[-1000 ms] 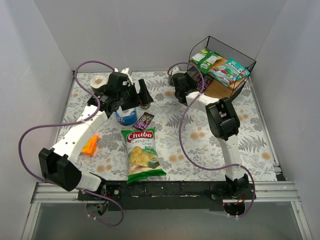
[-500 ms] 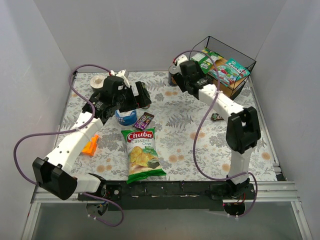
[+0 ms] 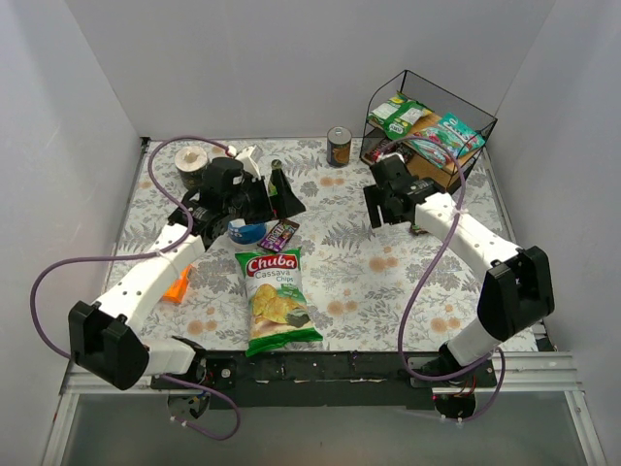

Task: Place and organize the candy bags onto the shelf

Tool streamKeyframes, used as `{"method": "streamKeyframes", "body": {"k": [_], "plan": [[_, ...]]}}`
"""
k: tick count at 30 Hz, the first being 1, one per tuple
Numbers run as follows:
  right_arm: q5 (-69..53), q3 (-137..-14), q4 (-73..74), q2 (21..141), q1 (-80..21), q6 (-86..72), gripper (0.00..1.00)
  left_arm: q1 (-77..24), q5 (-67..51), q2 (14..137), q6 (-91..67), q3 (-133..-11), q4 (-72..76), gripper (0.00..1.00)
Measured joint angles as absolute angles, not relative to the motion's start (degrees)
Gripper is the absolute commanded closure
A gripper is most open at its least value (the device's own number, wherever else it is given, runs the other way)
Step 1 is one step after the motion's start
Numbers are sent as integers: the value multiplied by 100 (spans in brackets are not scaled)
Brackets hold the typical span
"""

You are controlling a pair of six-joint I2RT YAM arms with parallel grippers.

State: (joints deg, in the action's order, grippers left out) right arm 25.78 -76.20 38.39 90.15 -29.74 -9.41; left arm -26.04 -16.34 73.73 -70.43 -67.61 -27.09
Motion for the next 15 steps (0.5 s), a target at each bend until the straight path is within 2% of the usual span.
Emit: {"method": "streamKeyframes", "body": {"k": [5, 10, 15], "plan": [[2585, -6816, 4064, 8825, -2969, -1411, 24, -2611, -2001, 7526, -7301, -6300, -2373, 2], [2908, -6735, 3986, 9085, -2971, -1479, 25, -2611, -2145, 7664, -7491, -6130, -2331, 2], [3485, -7113, 3780, 10047, -2969, -1297, 25, -2611, -2200, 7640, -7585, -6123, -2265, 2]]}}
